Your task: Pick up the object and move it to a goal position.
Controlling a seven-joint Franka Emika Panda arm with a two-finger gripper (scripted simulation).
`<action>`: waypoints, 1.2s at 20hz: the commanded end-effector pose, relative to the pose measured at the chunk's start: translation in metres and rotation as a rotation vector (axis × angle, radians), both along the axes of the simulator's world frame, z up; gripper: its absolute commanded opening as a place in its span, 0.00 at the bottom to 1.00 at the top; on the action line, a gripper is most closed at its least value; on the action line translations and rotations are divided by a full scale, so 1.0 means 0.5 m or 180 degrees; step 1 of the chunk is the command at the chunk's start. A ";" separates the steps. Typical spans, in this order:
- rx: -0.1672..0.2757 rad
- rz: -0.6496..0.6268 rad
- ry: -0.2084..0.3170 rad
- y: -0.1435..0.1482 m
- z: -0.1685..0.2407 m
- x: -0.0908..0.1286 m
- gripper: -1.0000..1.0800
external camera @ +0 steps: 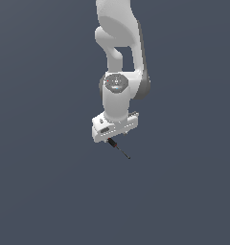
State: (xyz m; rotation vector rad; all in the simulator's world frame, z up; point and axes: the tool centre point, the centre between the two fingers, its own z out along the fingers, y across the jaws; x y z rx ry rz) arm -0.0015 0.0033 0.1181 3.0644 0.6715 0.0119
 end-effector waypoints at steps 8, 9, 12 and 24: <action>-0.0007 0.0799 0.0021 -0.005 -0.069 -0.017 0.96; -0.0006 0.0862 0.0022 -0.005 -0.074 -0.019 0.96; -0.0003 0.1023 0.0025 -0.005 -0.087 -0.023 0.96; 0.0003 0.1241 0.0029 -0.005 -0.106 -0.028 0.96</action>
